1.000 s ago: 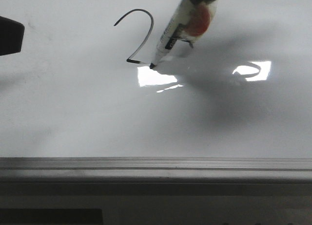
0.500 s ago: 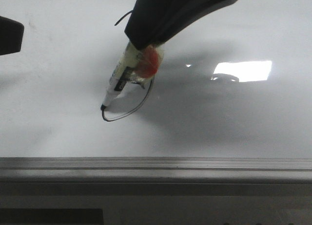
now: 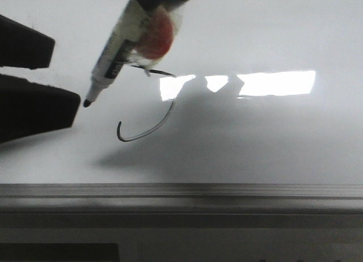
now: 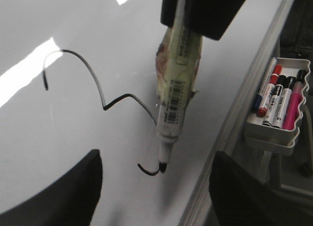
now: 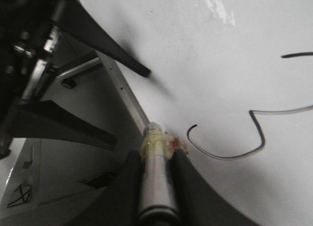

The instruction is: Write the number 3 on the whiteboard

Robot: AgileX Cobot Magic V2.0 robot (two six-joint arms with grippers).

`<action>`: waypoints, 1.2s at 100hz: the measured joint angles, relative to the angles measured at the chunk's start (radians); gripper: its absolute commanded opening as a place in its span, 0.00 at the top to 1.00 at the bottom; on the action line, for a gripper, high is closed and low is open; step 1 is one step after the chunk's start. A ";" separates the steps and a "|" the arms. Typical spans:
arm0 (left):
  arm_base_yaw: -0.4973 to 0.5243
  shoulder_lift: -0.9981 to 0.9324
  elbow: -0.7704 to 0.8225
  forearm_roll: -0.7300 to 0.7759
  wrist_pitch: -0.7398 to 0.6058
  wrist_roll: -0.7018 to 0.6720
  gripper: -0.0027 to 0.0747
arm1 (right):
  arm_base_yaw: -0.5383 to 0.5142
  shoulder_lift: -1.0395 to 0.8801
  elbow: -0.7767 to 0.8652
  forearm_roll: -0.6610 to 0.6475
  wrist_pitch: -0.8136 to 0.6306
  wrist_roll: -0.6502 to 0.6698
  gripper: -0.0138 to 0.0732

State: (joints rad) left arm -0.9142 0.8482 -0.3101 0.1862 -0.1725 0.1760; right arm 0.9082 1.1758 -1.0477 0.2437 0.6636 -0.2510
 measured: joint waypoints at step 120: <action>-0.007 0.096 0.000 -0.096 -0.087 -0.108 0.99 | 0.026 -0.005 -0.007 -0.009 -0.059 0.000 0.11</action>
State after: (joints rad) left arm -0.9213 0.9443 -0.3101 0.0906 -0.2597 0.0682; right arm 0.9341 1.1708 -1.0544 0.2346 0.6050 -0.2510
